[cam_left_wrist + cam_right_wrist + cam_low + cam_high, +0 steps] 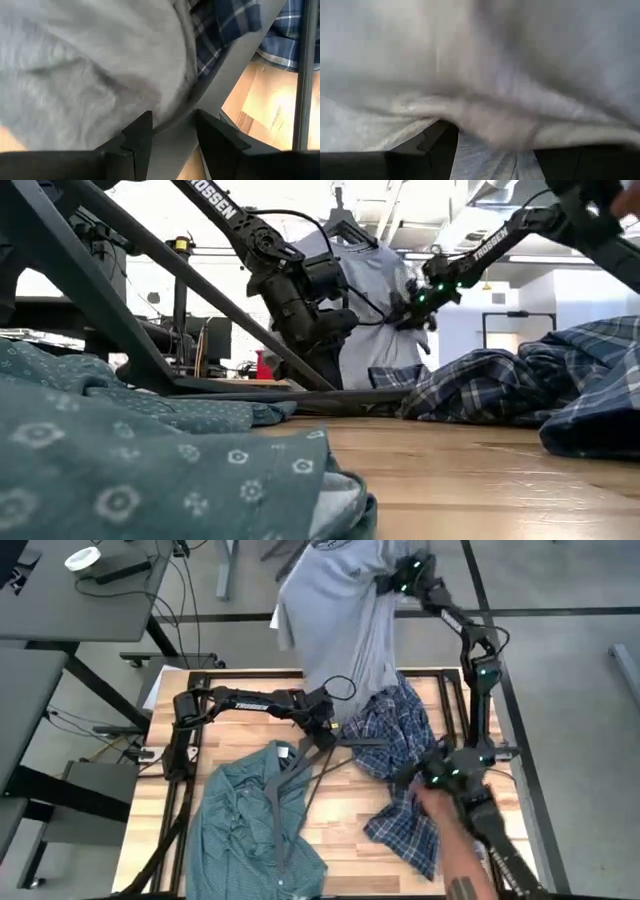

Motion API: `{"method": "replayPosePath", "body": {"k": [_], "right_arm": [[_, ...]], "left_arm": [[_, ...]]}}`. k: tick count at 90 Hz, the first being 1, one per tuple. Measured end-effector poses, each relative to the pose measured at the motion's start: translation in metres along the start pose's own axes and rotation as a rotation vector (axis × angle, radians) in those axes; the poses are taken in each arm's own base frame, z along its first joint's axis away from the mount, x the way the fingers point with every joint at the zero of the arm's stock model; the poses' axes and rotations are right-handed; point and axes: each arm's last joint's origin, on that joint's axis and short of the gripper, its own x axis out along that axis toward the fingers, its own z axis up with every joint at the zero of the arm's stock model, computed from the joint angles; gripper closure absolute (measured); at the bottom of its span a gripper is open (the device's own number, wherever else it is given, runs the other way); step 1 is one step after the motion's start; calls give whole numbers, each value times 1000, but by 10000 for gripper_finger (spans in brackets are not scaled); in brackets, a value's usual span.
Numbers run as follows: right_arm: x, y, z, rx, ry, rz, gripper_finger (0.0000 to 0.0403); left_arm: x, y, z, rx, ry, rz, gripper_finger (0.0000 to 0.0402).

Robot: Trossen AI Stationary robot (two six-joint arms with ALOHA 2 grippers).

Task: Hang clothes
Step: Hang the gray t-shirt on the hanger rack

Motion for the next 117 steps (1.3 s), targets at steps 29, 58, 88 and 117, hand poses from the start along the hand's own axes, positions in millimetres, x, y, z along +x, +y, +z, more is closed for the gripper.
{"method": "replayPosePath", "body": {"k": [29, 58, 88, 117], "right_arm": [[-49, 24, 50, -9, -1, 45, 186], [-76, 93, -2, 40, 608, 249, 186], [-74, 166, -51, -114, 889, 354, 186], [-33, 182, -145, 6, 730, 319, 186]], "left_arm": [[-1, 4, 1, 14, 0, -3, 270], [-1, 6, 2, 9, -3, -1, 270], [-2, 11, 3, -8, -13, 4, 270], [-3, 14, 7, -46, -39, -11, 270]]}}
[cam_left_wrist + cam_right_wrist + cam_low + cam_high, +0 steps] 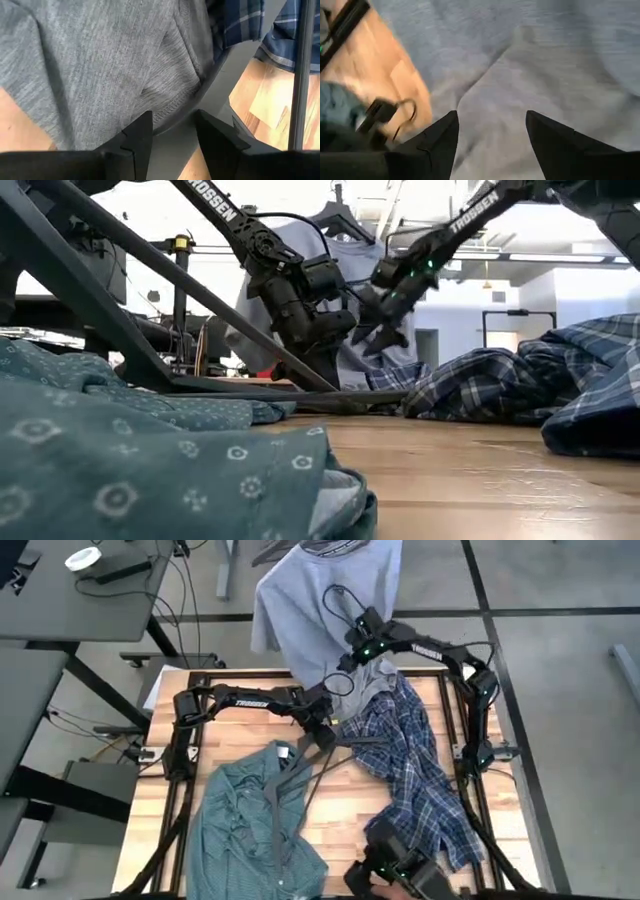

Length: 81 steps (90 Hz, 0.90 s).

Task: Hang clothes
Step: Hang the gray t-shirt on the hanger rack

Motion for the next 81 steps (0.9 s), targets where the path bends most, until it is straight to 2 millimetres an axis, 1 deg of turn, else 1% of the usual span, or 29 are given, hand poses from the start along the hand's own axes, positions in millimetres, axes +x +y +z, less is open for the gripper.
{"method": "replayPosePath", "body": {"k": [9, 19, 29, 37, 41, 46, 52, 57, 63, 73, 78, 81], "right_arm": [[7, -18, -5, 68, -90, -112, 186], [10, -46, 6, 152, -205, -162, 186], [10, -79, 27, 211, -330, -154, 186], [9, -100, 46, 201, -430, -146, 186], [6, -108, 56, 186, -488, -145, 186], [-4, -115, 75, 149, -599, -143, 186], [-21, -122, 98, 101, -729, -147, 186], [-40, -129, 115, 43, -841, -170, 186], [-64, -138, 132, -40, -949, -231, 186], [-103, -145, 152, -162, -1046, -324, 186], [-118, -147, 156, -149, -1059, -326, 186], [-124, -147, 157, -116, -1050, -314, 186]], "left_arm": [[1, -2, -1, 5, 2, -5, 270], [1, -6, -1, 14, 0, -8, 270], [2, -8, -1, 21, -9, -11, 270], [2, -8, -1, 24, -10, -13, 270], [2, -8, -1, 24, -9, -15, 270], [2, -8, -1, 24, -9, -14, 270], [2, -8, -1, 22, -7, -16, 270], [2, -8, -1, 18, -7, -16, 270], [2, -8, -1, 16, -4, -18, 270], [2, -8, -2, 18, -2, -18, 270], [2, -8, -1, 18, -3, -18, 270], [2, -7, -1, 17, -4, -18, 270]]}}
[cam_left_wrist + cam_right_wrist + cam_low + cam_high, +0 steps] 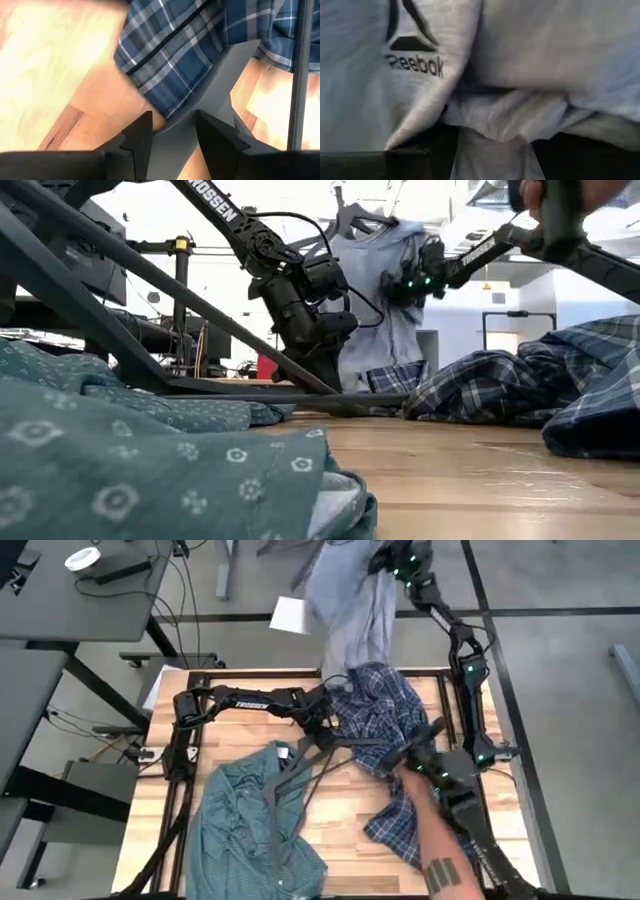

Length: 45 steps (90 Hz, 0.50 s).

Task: Hang clothes
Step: Hang the gray t-shirt on the hanger rack

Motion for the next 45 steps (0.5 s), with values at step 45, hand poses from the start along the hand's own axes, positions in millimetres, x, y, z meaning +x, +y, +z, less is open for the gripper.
{"method": "replayPosePath", "body": {"k": [45], "right_arm": [[-54, 51, 0, 109, 730, 230, 186]], "left_arm": [[-17, 2, 7, 25, -55, 19, 270]]}}
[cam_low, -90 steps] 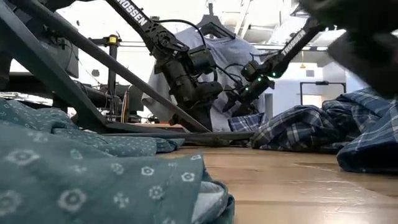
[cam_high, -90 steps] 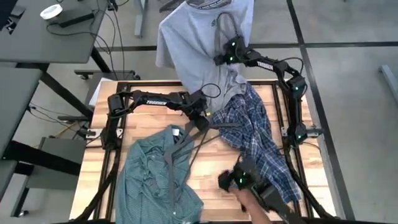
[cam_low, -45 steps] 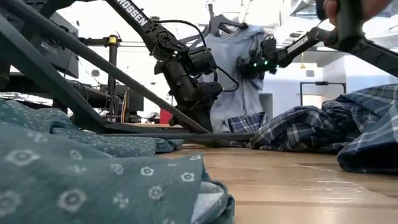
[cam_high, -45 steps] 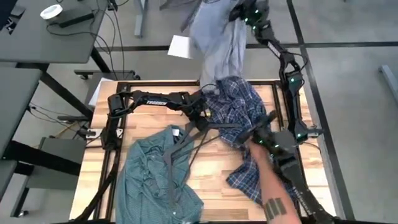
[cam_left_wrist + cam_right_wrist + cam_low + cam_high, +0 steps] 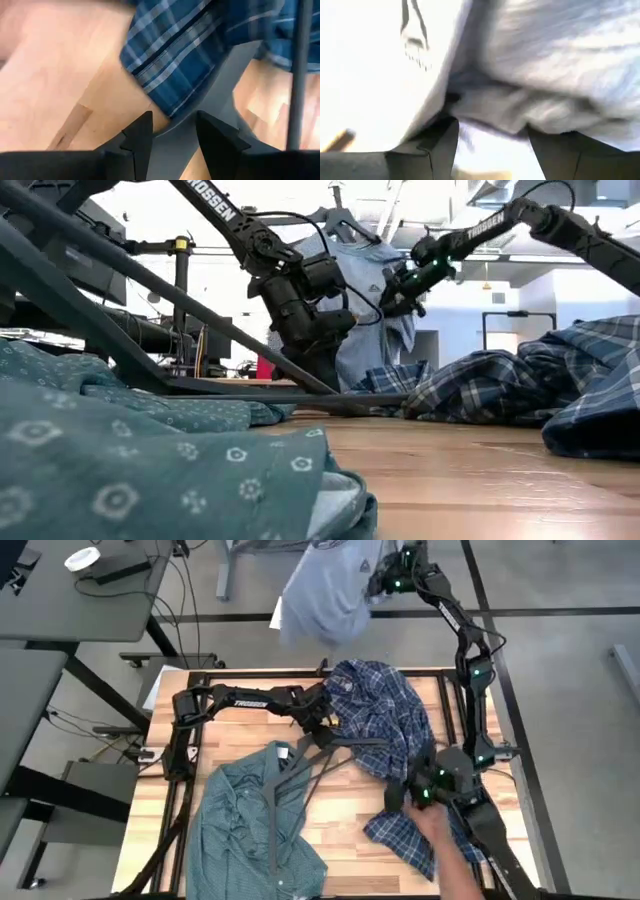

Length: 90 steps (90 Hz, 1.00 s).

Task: Hang clothes
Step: Hang the gray t-shirt on the hanger rack, then put the blue polo shirt on the gray hanger

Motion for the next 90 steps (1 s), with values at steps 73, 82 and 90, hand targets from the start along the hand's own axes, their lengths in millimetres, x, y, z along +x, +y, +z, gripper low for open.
{"method": "replayPosePath", "body": {"k": [73, 82, 90], "right_arm": [[-163, 183, -26, -388, 110, 186, 186], [-145, 173, -49, -304, 209, 176, 186], [-117, 160, -77, -231, 289, 163, 186]], "left_arm": [[-177, -55, 17, 22, 7, 408, 270], [-182, -47, 6, 17, -5, 406, 270], [-181, -33, -6, 23, 4, 373, 270]]}}
